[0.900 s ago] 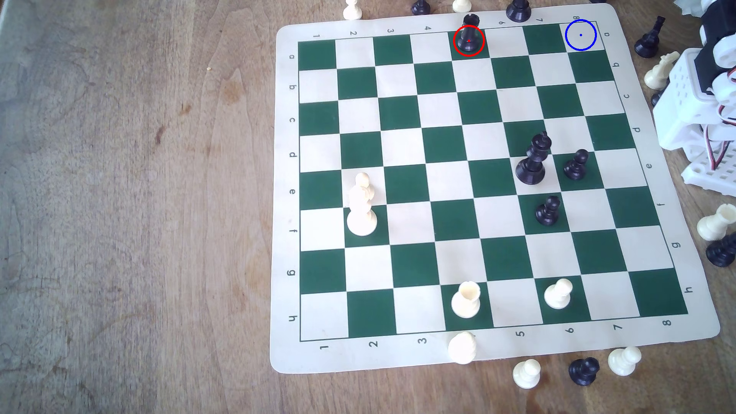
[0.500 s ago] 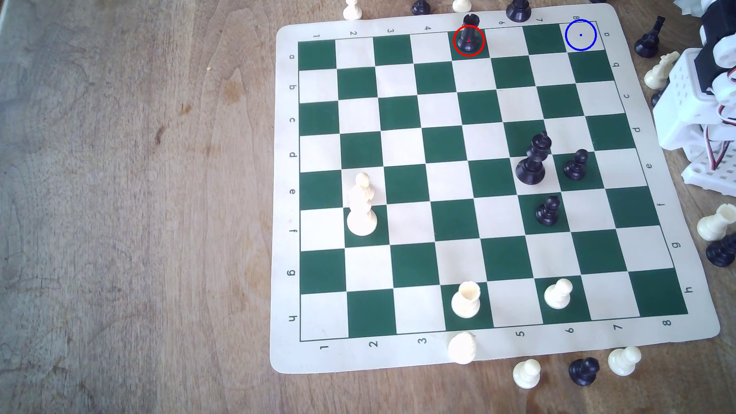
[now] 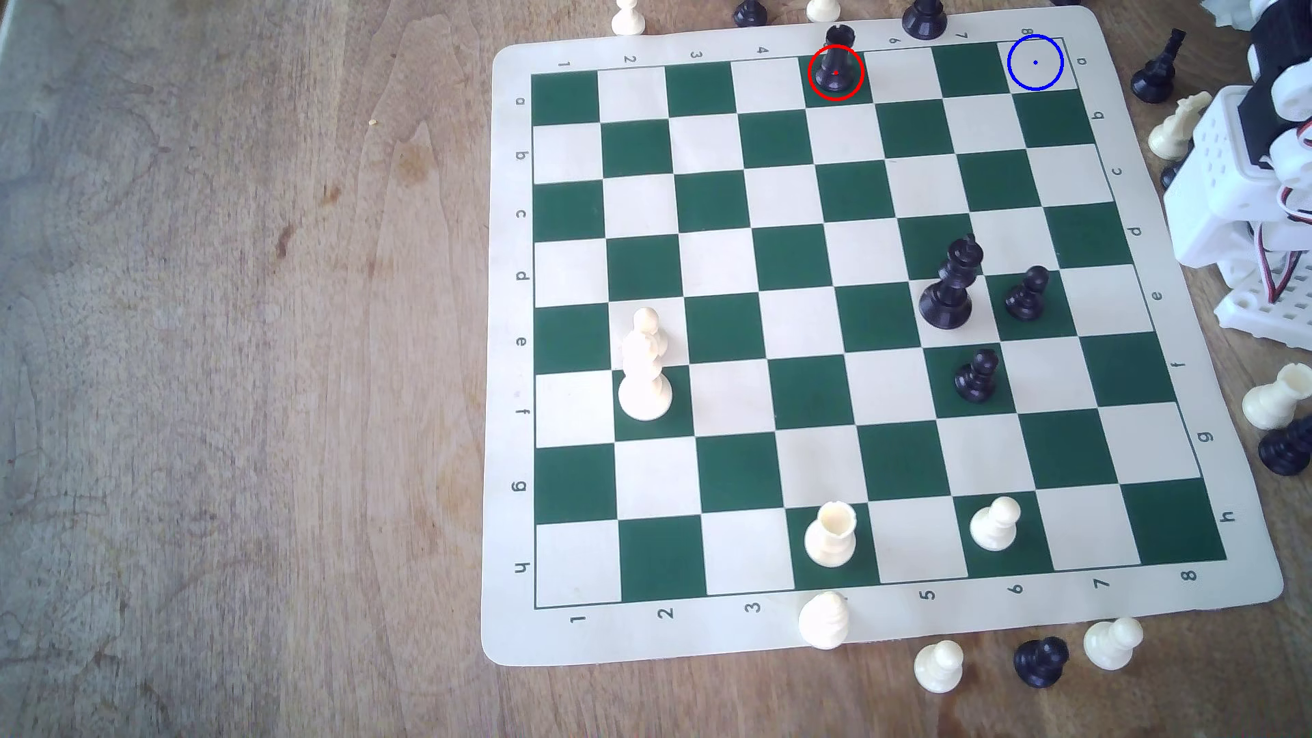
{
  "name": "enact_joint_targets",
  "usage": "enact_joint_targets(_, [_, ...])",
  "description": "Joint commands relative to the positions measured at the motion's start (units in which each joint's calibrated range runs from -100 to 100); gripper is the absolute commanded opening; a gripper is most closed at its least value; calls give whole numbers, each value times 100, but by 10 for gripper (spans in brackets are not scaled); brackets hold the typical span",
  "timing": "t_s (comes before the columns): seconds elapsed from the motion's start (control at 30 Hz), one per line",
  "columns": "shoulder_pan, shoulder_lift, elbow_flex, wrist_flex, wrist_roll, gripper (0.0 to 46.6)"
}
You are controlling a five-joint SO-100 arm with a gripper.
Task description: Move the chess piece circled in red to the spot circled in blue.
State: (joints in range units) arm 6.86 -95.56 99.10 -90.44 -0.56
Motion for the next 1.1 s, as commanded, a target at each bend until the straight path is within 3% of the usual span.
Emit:
enact_joint_targets(0.0, [-41,-20,81,1583,-54,2])
enact_joint_targets(0.13, [-166,-20,81,3172,-15,2])
enact_joint_targets(0.2, [-158,-28,81,4072,322,2])
enact_joint_targets(0.43, [249,-20,-299,8290,166,2])
enact_joint_targets(0.53, [515,150,-1406,10518,78,12])
enact_joint_targets(0.6, [624,371,-1868,11198,68,72])
enact_joint_targets(0.67, [695,617,-2321,11763,29,86])
enact_joint_targets(0.87, [1250,2281,-4325,13270,63,25])
enact_joint_targets(0.97, [1352,3062,-5114,13900,73,23])
enact_joint_targets(1.07, [1367,4191,-6138,14949,127,104])
